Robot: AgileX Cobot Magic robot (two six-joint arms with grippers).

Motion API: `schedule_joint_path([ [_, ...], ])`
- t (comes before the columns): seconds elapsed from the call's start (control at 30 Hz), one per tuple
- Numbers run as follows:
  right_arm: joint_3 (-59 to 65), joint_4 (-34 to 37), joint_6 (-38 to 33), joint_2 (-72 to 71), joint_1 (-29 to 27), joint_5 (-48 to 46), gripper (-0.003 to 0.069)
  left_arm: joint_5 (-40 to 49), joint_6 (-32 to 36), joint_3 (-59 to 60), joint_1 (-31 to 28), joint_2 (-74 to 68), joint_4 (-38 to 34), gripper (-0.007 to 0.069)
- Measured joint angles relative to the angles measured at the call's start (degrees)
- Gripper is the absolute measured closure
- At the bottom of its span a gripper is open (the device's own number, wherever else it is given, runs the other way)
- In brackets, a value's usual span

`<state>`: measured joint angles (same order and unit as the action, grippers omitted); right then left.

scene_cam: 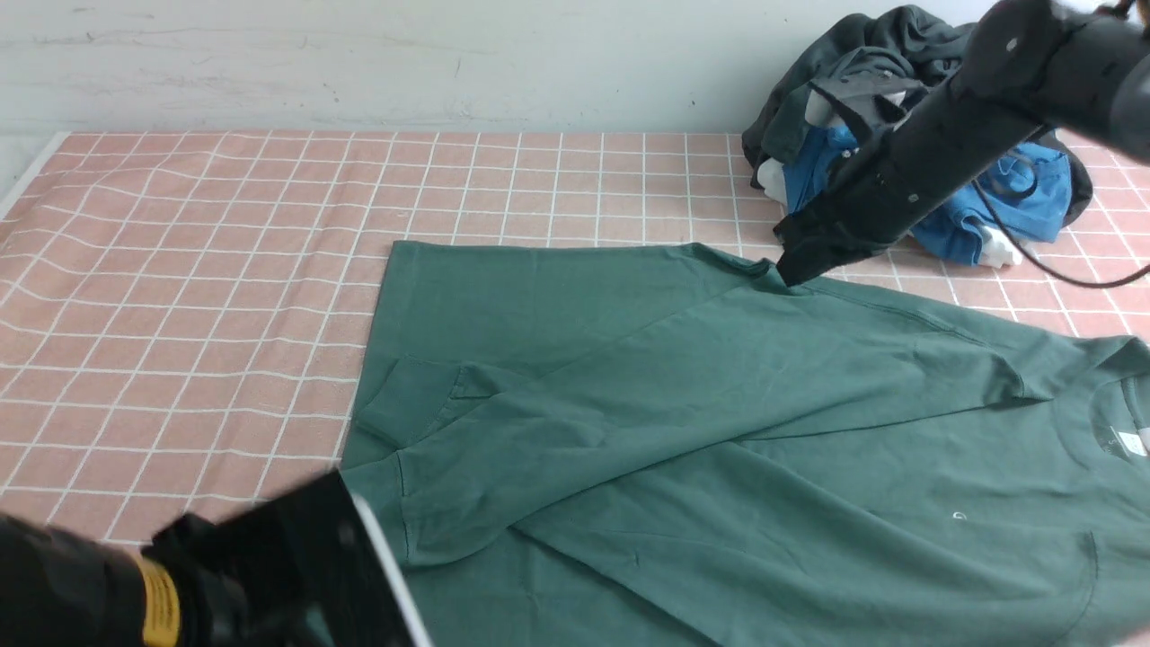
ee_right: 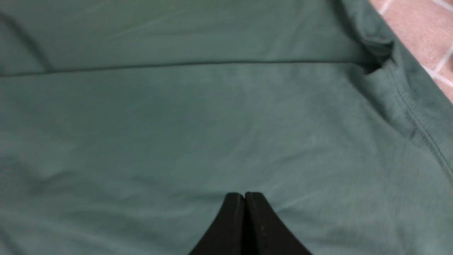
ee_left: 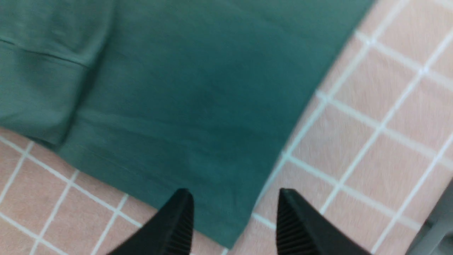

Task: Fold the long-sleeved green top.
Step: Use both arms simultaneously to clamp the lower edge of the clothing fabric

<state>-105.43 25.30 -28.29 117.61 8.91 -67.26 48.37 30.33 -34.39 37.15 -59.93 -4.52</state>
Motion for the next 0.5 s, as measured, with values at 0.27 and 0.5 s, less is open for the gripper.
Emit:
schedule_joint_path([
  [0.27,3.1,7.7,-3.7,-18.2,0.1,-1.0,0.0670,-5.2,1.4,7.7,5.7,-4.4,13.5,0.0103],
  [0.5,12.3,8.1,-5.7,-28.0,0.1,0.7,0.0670,-9.6,1.5,7.7,5.8,-12.8,14.2,0.0202],
])
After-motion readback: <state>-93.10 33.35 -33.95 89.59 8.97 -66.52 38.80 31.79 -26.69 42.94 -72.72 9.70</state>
